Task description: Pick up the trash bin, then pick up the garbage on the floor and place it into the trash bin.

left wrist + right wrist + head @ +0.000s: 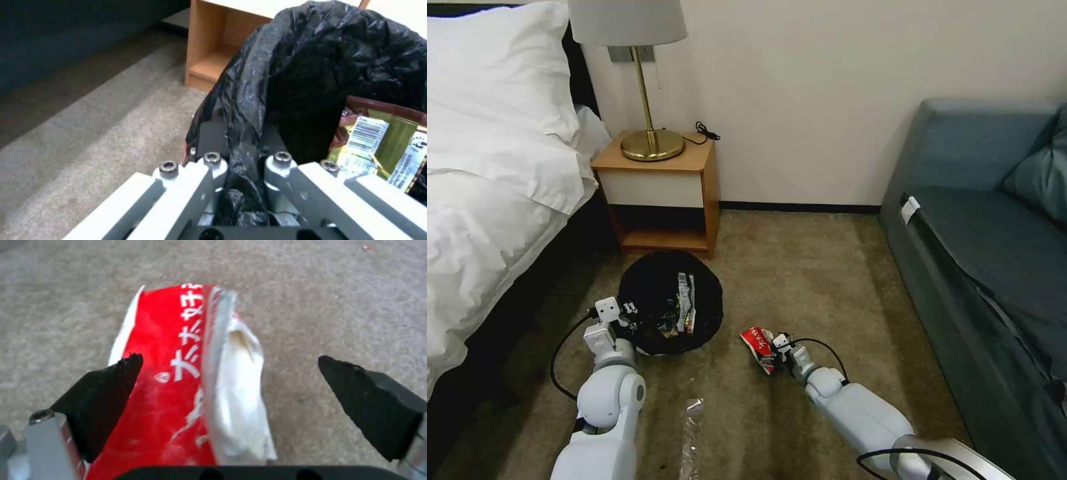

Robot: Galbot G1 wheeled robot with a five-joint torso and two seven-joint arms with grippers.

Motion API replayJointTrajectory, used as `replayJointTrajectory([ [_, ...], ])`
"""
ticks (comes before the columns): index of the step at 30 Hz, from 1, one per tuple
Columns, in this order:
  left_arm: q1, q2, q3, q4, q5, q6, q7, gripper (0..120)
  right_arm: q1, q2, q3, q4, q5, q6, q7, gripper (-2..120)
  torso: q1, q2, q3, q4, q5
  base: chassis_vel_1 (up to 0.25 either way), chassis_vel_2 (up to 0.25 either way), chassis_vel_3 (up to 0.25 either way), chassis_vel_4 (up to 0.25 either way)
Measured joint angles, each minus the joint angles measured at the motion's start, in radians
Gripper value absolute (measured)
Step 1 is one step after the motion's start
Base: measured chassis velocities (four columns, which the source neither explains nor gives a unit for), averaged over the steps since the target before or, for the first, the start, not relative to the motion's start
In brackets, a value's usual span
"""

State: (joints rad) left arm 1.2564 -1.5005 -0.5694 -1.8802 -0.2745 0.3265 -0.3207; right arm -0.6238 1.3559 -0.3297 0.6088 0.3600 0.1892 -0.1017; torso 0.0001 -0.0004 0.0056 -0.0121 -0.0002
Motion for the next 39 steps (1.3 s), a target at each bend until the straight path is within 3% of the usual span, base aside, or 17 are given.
replayJointTrajectory([
  [14, 0.006, 0.017, -0.004, -0.022, -0.017, 0.0, 0.001, 4, 0.006, 0.044, 0.107, -0.118, -0.107, 0.05, -0.071, 96, 0.0, 0.0, 0.0, 0.0, 0.0, 0.0, 0.0, 0.0, 0.0],
  [19, 0.003, 0.026, -0.005, -0.027, -0.026, 0.006, 0.0, 4, 0.009, 0.049, 0.138, -0.139, -0.126, 0.066, -0.078, 86, 0.0, 0.0, 0.0, 0.0001, 0.0, 0.0, 0.0, 0.0, 0.0],
  [21, -0.002, 0.027, -0.004, -0.026, -0.03, 0.006, 0.0, 4, 0.003, 0.042, 0.148, -0.128, -0.132, 0.069, -0.079, 73, 0.0, 0.0, 0.0, 0.0001, 0.0, 0.0, 0.0, 0.0, 0.0],
  [27, -0.004, 0.025, 0.002, -0.022, -0.03, 0.007, 0.0, 4, 0.001, 0.036, 0.159, -0.115, -0.134, 0.069, -0.075, 57, 0.0, 0.0, 0.0, 0.0, -0.0001, 0.0, 0.0, 0.0, 0.0],
  [28, -0.005, 0.025, 0.005, -0.022, -0.029, 0.007, 0.0, 4, 0.001, 0.036, 0.16, -0.114, -0.135, 0.07, -0.072, 47, 0.0, 0.0, 0.0, 0.0, 0.0, 0.0, 0.0, 0.0, 0.0],
  [34, -0.003, 0.024, 0.006, -0.018, -0.026, 0.007, -0.001, 4, 0.002, 0.044, 0.162, -0.114, -0.136, 0.075, -0.06, 27, 0.0, 0.0, 0.0, 0.0001, 0.0, 0.0, 0.0, 0.0, 0.0],
  [37, -0.002, 0.023, 0.005, -0.017, -0.025, 0.007, -0.001, 4, 0.002, 0.044, 0.162, -0.114, -0.137, 0.075, -0.06, 22, 0.0, 0.0, 0.0, 0.0001, -0.0001, 0.0, 0.0, 0.0, 0.0],
  [39, -0.003, 0.023, 0.005, -0.017, -0.024, 0.007, -0.001, 4, 0.001, 0.043, 0.16, -0.111, -0.139, 0.075, -0.061, 9, 0.0, 0.0, 0.0, 0.0, 0.0001, 0.0, 0.0, 0.0, 0.0],
])
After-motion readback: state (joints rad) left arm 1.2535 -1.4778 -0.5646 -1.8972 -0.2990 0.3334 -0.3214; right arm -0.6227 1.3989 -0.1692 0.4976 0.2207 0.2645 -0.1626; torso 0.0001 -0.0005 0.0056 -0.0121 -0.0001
